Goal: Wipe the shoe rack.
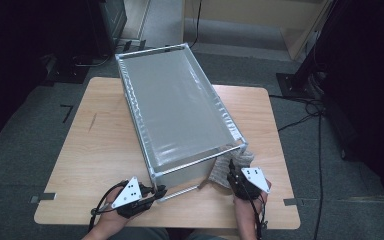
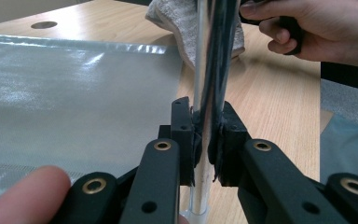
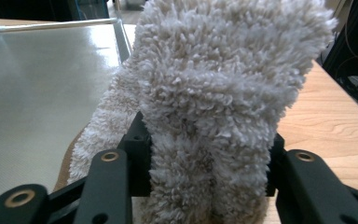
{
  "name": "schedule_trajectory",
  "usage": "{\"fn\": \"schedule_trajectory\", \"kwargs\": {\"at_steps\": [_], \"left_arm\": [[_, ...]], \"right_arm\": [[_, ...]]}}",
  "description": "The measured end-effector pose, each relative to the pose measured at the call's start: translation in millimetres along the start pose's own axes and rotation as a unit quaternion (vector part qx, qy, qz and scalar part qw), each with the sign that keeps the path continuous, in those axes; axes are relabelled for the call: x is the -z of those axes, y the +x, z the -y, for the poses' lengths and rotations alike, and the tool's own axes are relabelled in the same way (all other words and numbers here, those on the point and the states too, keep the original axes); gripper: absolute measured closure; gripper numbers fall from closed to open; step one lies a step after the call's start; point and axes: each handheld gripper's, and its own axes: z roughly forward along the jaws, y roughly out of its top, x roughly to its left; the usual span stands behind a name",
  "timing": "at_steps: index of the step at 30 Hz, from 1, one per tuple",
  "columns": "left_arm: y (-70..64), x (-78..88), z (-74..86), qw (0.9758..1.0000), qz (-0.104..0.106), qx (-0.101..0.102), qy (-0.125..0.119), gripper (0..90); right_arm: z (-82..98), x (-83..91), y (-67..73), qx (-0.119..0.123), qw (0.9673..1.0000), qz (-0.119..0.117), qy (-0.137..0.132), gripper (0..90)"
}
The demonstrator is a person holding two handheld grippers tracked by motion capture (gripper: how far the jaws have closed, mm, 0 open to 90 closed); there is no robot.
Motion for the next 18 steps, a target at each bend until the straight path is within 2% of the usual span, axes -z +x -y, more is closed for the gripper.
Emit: {"fn": "schedule_trajectory", "kwargs": {"at_steps": [3, 6, 9, 11, 13, 15, 18], "left_arm": [[-0.7, 0.6, 0.1, 1.0, 0.001, -0.001, 0.001, 81.0], [-1.1, 1.7, 0.2, 1.0, -0.001, -0.001, 0.002, 81.0], [-1.0, 2.4, 0.5, 1.0, -0.001, -0.001, 0.002, 81.0], [-1.2, 2.5, 0.6, 1.0, -0.001, -0.001, 0.002, 81.0], [-1.2, 2.4, 0.6, 1.0, -0.001, 0.0, 0.002, 81.0], [-1.4, 2.4, 0.6, 1.0, -0.002, 0.0, 0.002, 81.0], [-1.3, 2.5, 0.6, 1.0, -0.002, 0.0, 0.002, 80.9]], "right_arm": [[-6.9, 3.8, 1.8, -0.002, 1.0, -0.001, -0.005, 54.4], [-20.7, 13.9, 3.8, 0.003, 0.9995, 0.004, -0.033, 53.8], [-38.3, 28.7, 5.0, 0.001, 0.9974, 0.002, -0.072, 53.7], [-45.3, 34.6, 5.8, 0.004, 0.9967, 0.004, -0.082, 55.1], [-43.9, 32.0, 5.0, 0.0, 0.9977, 0.002, -0.067, 56.2], [-34.0, 23.3, 2.5, -0.006, 0.9989, -0.003, -0.047, 56.8], [-13.8, 4.9, -0.5, -0.011, 0.9999, -0.011, 0.006, 57.4]]}}
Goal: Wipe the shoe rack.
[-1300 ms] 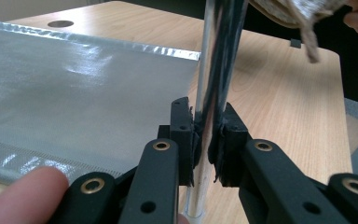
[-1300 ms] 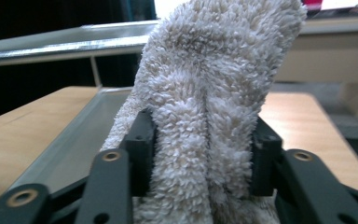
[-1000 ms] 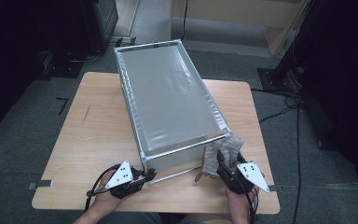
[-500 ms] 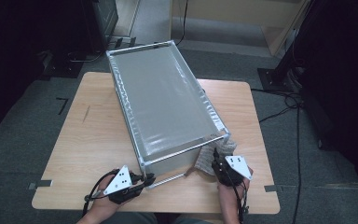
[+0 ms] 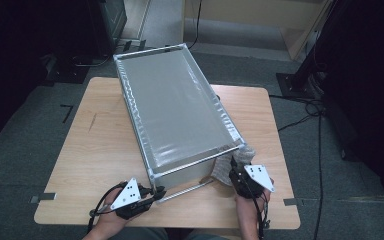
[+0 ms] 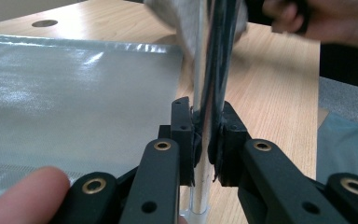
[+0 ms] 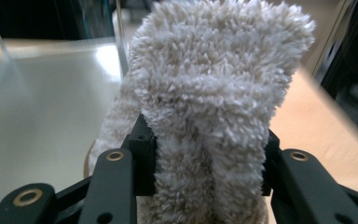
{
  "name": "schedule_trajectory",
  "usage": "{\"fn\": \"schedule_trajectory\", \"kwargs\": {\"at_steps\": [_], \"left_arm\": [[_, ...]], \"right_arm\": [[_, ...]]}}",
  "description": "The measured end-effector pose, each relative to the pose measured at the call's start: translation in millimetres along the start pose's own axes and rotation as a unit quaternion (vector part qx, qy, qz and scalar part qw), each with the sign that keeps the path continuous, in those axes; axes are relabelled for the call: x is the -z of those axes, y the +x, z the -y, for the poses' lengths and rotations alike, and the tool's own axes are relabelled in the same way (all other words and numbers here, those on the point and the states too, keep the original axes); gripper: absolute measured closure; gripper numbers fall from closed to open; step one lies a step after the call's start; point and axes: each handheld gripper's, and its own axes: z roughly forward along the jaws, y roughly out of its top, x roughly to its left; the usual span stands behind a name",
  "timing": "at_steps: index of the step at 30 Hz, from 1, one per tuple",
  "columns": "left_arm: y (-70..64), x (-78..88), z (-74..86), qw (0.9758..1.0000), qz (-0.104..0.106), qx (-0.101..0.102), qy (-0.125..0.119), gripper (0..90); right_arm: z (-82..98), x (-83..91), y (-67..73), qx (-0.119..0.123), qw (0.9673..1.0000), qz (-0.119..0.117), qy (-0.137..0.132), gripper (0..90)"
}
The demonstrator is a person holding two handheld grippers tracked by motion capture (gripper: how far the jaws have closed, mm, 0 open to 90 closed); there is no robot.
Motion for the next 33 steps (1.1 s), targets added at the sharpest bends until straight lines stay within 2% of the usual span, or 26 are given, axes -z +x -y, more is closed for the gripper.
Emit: {"fn": "schedule_trajectory", "kwargs": {"at_steps": [3, 9, 11, 15, 17, 19, 21, 23, 25, 27, 29, 31, 33], "left_arm": [[0.2, -0.1, 0.2, 1.0, 0.001, 0.0, -0.001, 80.9], [0.3, -0.1, 0.3, 1.0, 0.001, 0.001, -0.001, 80.9], [0.4, 0.0, 0.3, 1.0, 0.001, 0.0, -0.001, 80.9], [0.7, 0.0, 0.5, 1.0, 0.002, 0.0, -0.001, 80.8], [0.7, -0.1, 0.7, 1.0, 0.001, 0.0, -0.002, 80.7], [0.4, -0.1, 0.8, 1.0, 0.001, 0.001, -0.002, 80.7], [0.2, -0.1, 0.9, 1.0, 0.0, 0.001, -0.003, 80.7], [0.1, -0.1, 1.0, 1.0, -0.001, 0.002, -0.003, 80.7], [0.0, -0.3, 1.0, 1.0, -0.001, 0.001, -0.003, 80.7], [0.0, -0.6, 1.1, 1.0, -0.001, 0.002, -0.004, 80.6], [0.0, -0.8, 1.4, 1.0, -0.003, 0.002, -0.005, 80.5], [-0.4, -1.1, 1.4, 1.0, -0.004, 0.003, -0.006, 80.4], [-0.6, -1.3, 1.3, 1.0, -0.005, 0.003, -0.007, 80.3]], "right_arm": [[12.5, -10.4, -2.0, 0.001, 0.9998, -0.004, 0.021, 57.6], [7.9, -7.1, -1.9, -0.009, 0.9995, -0.006, 0.028, 56.4], [1.1, -1.2, -1.1, -0.01, 0.9998, -0.008, 0.018, 56.1], [-16.3, 14.9, 2.2, -0.004, 0.9996, -0.008, -0.028, 55.8], [-18.8, 17.1, 2.0, -0.004, 0.9994, -0.013, -0.033, 55.6], [-13.8, 12.4, 0.1, -0.006, 0.9998, -0.012, -0.016, 55.7], [-3.2, 2.3, -1.9, -0.006, 0.9997, -0.012, 0.021, 55.6], [9.5, -9.3, -3.9, 0.0, 0.998, -0.013, 0.061, 55.7], [18.5, -15.9, -6.3, 0.001, 0.9964, -0.017, 0.083, 55.7], [19.8, -16.9, -8.4, 0.0, 0.9962, -0.023, 0.084, 54.7], [18.4, -15.5, -8.9, 0.0, 0.9961, -0.03, 0.083, 47.9], [17.4, -13.0, -9.2, -0.001, 0.9952, -0.046, 0.086, 32.8], [16.8, -7.2, -7.4, 0.006, 0.9937, -0.049, 0.101, 22.1]]}}
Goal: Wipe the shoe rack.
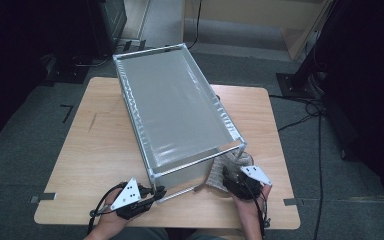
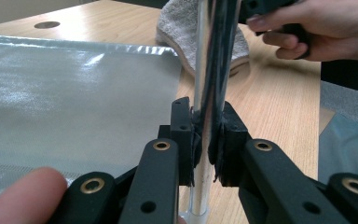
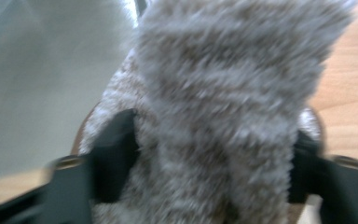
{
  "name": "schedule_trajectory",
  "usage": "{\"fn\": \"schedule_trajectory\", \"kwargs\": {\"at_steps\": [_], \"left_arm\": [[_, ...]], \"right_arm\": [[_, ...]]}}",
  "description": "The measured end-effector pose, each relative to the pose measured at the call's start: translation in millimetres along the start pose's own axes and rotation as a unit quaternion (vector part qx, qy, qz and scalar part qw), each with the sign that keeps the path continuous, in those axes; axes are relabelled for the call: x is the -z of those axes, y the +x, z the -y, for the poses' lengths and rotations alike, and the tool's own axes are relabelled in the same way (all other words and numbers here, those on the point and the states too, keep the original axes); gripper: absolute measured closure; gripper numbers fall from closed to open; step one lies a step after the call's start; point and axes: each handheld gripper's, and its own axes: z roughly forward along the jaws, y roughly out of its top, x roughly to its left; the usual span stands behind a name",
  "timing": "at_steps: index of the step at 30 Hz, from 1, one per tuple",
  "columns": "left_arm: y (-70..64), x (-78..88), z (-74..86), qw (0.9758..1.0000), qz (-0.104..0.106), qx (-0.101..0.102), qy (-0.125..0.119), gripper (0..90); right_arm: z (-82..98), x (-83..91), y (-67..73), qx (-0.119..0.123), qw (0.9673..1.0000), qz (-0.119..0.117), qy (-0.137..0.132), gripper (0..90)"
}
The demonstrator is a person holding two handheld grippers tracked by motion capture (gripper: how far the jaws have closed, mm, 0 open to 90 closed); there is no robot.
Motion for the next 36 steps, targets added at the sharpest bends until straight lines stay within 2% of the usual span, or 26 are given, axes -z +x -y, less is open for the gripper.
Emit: {"fn": "schedule_trajectory", "kwargs": {"at_steps": [2, 5, 6, 8, 11, 13, 15, 21, 24, 28, 30, 31, 34, 36], "left_arm": [[-0.1, -0.6, 0.0, 1.0, 0.0, 0.001, -0.001, 80.2], [-0.1, -1.7, 0.1, 1.0, 0.0, 0.006, -0.001, 79.6], [0.0, -2.2, 0.4, 1.0, 0.0, 0.007, -0.001, 79.4], [0.2, -3.2, 1.8, 0.9999, -0.001, 0.009, 0.004, 77.8], [-0.1, -3.4, 3.4, 0.9999, -0.003, 0.014, 0.008, 77.5], [-0.6, -3.3, 3.1, 0.9999, -0.003, 0.015, 0.007, 77.8], [-1.1, -4.0, 2.8, 0.9999, -0.002, 0.012, 0.01, 79.3], [-1.4, -4.5, 1.6, 0.9998, -0.005, 0.007, 0.016, 80.1], [-1.7, -4.6, 1.6, 0.9998, -0.005, 0.006, 0.017, 80.2], [-1.9, -3.6, 1.8, 0.9998, -0.004, 0.004, 0.018, 80.3], [-1.1, -3.0, 2.0, 0.9998, -0.003, 0.004, 0.017, 80.3], [-1.1, -2.8, 2.2, 0.9998, -0.002, 0.006, 0.017, 80.2], [-1.2, -2.9, 2.6, 0.9998, -0.001, 0.008, 0.016, 80.2], [-1.2, -2.9, 2.8, 0.9998, -0.001, 0.008, 0.016, 80.2]], "right_arm": [[2.6, 6.6, 2.7, -0.002, 0.9999, 0.002, 0.012, 17.5], [8.3, 10.2, 5.9, 0.002, 0.9994, 0.007, 0.033, 18.1], [10.0, 8.3, 6.3, 0.006, 0.9989, 0.012, 0.045, 20.8], [13.5, 3.1, 5.5, 0.005, 0.9985, 0.007, 0.053, 32.7], [16.2, -0.2, 1.4, -0.016, 0.9985, 0.002, 0.052, 49.6], [15.4, 0.8, -2.7, -0.022, 0.9986, -0.004, 0.048, 55.6], [14.5, 4.2, -5.9, -0.014, 0.9989, -0.008, 0.044, 58.5], [8.0, 17.1, -26.0, 0.001, 0.9993, -0.011, 0.037, 60.0], [7.6, 21.5, -39.1, -0.009, 0.9992, -0.006, 0.037, 59.9], [5.9, 26.2, -50.9, -0.012, 0.9993, 0.015, 0.033, 60.1], [4.1, 29.4, -54.0, -0.011, 0.9987, 0.038, 0.032, 60.8], [2.8, 30.9, -56.3, -0.015, 0.9983, 0.048, 0.028, 60.9], [-2.2, 37.8, -62.2, -0.04, 0.9975, 0.058, 0.008, 61.0], [-8.8, 43.2, -62.6, -0.052, 0.997, 0.056, -0.013, 60.9]]}}
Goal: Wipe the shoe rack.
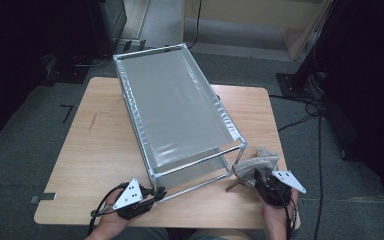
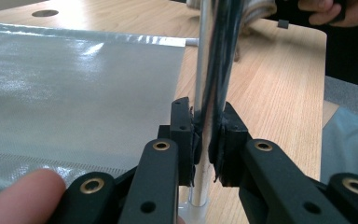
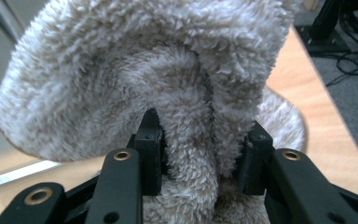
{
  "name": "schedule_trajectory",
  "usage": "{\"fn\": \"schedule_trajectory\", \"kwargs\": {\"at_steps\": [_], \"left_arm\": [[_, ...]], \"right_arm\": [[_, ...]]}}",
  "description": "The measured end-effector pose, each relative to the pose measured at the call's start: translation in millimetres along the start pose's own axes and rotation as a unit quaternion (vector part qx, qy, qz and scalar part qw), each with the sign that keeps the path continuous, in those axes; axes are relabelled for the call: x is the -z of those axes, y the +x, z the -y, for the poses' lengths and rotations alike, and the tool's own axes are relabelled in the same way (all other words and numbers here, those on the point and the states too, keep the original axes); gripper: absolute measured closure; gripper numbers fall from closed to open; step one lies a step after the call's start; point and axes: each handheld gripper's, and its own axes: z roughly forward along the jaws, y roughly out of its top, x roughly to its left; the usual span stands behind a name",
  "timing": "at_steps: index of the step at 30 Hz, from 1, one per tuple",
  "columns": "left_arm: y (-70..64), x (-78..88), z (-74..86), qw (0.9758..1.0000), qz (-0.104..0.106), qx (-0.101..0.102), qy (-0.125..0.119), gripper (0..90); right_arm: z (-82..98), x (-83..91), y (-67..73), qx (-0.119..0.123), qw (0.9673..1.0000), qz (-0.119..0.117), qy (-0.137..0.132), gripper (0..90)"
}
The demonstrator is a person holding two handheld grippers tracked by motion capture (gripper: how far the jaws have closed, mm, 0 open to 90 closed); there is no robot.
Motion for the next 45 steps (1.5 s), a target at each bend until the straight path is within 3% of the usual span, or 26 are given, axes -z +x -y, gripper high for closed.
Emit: {"fn": "schedule_trajectory", "kwargs": {"at_steps": [3, 8, 14, 18, 22, 25, 26, 28, 31, 35, 37, 40, 42, 45], "left_arm": [[0.3, 0.7, 0.4, 1.0, -0.002, -0.001, 0.0, 80.2], [0.1, 1.4, 1.5, 1.0, -0.001, 0.006, -0.004, 79.8], [-1.9, 2.0, 0.7, 0.9999, -0.011, 0.009, -0.002, 78.8], [-3.5, -0.4, -2.0, 0.9991, -0.01, 0.041, -0.001, 75.4], [-5.8, -5.8, -2.0, 0.9987, -0.031, 0.034, 0.021, 78.7], [-5.9, -6.1, -3.9, 0.9987, -0.035, 0.019, 0.031, 80.3], [-5.9, -6.3, -3.7, 0.9986, -0.037, 0.022, 0.03, 80.4], [-6.2, -6.5, -2.5, 0.9986, -0.039, 0.027, 0.025, 80.4], [-6.1, -5.9, -0.2, 0.9988, -0.036, 0.03, 0.016, 80.4], [-5.1, -5.3, 1.3, 0.999, -0.032, 0.031, 0.011, 80.3], [-5.6, -5.4, 1.6, 0.9991, -0.029, 0.03, 0.01, 80.3], [-6.6, -5.5, 1.7, 0.9992, -0.026, 0.03, 0.009, 80.3], [-7.4, -5.0, 1.8, 0.9991, -0.027, 0.031, 0.01, 80.3], [-7.1, -4.1, 2.7, 0.9992, -0.026, 0.03, 0.008, 80.2]], "right_arm": [[-15.0, 12.6, 4.8, -0.015, 0.9991, -0.014, -0.036, 60.8], [-40.5, 36.6, 20.6, -0.013, 0.9946, -0.04, -0.095, 60.6], [-63.7, 59.0, 47.0, -0.008, 0.9821, -0.063, -0.177, 60.6], [-72.3, 63.8, 70.2, 0.019, 0.9744, -0.08, -0.209, 60.4], [-74.5, 58.6, 93.3, 0.049, 0.9719, -0.099, -0.208, 59.8], [-75.9, 53.6, 105.3, 0.035, 0.9733, -0.129, -0.187, 59.8], [-76.2, 53.9, 109.4, 0.039, 0.9737, -0.128, -0.185, 59.8], [-76.8, 54.5, 117.0, 0.05, 0.9717, -0.148, -0.177, 59.7], [-75.1, 55.5, 130.6, 0.083, 0.9691, -0.155, -0.173, 59.2], [-76.6, 59.1, 145.9, 0.072, 0.967, -0.184, -0.161, 59.2], [-80.6, 64.7, 158.4, 0.075, 0.9627, -0.203, -0.162, 59.0], [-86.3, 66.0, 180.8, 0.101, 0.9561, -0.226, -0.156, 58.3], [-86.0, 61.6, 193.7, 0.125, 0.954, -0.229, -0.147, 58.2], [-79.9, 55.1, 204.3, 0.142, 0.9497, -0.247, -0.129, 57.4]]}}
